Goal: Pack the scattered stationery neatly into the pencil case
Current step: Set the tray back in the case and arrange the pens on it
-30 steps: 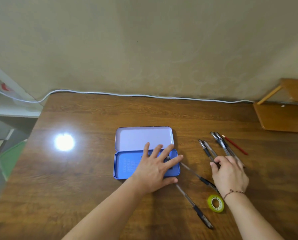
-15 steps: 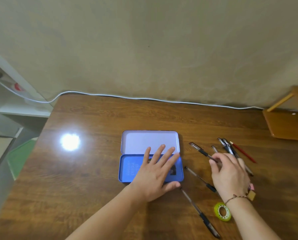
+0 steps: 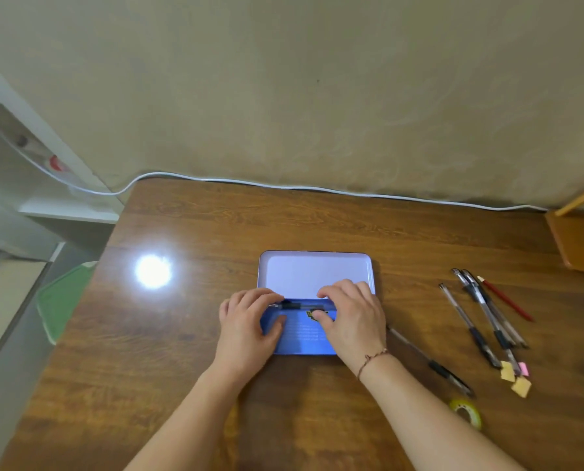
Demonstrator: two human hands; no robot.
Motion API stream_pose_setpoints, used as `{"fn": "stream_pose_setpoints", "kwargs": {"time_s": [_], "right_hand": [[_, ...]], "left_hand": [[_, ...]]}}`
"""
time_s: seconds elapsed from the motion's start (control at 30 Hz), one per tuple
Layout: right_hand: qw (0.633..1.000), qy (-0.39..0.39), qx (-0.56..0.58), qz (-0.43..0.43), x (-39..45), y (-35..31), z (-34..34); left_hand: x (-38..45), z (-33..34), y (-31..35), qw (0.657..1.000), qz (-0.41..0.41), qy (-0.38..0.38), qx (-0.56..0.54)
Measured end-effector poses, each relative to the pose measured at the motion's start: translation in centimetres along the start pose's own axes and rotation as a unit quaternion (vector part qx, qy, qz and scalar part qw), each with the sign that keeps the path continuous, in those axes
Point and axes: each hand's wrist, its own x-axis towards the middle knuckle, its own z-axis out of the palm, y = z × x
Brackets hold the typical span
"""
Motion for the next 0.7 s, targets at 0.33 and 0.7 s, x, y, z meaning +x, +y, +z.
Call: {"fn": "stream_pose_setpoints", "kwargs": {"time_s": [0.33,0.7], "right_hand": [[0.917,0.04,-0.155,0.365,-5.6,13.2,-8.9],[0.988,0.043,-0.044,0.139,-4.4,9.9,-8.4]], "left_hand": [[0.7,1.0,-0.2,0.999,-0.027,0.037,-0.001],[0.9,0.4,-0.5,0.996,0.028,0.034,0.074]]}}
